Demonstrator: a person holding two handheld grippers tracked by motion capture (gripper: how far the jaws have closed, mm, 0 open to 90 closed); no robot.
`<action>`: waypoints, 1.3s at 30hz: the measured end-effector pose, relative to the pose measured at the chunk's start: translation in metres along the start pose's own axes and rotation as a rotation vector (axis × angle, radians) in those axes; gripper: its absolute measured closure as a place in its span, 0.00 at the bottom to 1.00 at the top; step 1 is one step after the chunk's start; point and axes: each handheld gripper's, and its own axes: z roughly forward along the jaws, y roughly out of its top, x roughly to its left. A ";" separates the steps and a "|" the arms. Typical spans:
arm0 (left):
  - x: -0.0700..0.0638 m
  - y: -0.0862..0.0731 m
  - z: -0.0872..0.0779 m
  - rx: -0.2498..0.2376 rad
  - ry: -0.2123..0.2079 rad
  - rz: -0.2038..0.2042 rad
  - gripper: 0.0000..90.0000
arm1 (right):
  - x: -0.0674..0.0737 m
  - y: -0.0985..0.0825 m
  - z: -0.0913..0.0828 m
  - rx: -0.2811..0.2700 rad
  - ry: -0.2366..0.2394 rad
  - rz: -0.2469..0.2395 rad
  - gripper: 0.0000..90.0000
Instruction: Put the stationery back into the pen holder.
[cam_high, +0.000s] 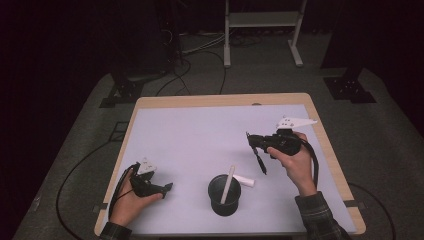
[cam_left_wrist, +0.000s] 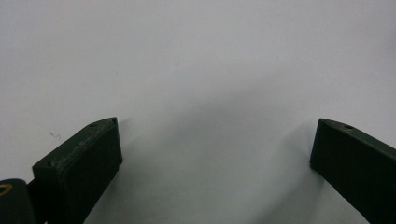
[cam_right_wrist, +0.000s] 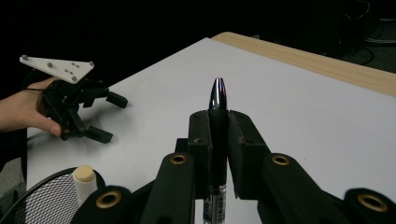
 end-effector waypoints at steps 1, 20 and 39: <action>0.000 0.000 0.000 0.000 0.000 0.000 0.01 | 0.001 0.001 -0.001 -0.004 0.002 0.000 0.88; 0.000 0.000 0.000 -0.001 0.001 0.001 0.01 | 0.028 0.015 -0.014 -0.053 0.070 -0.039 0.88; 0.000 0.000 0.000 0.003 0.000 0.004 0.01 | 0.062 0.026 -0.018 -0.086 0.163 -0.096 0.88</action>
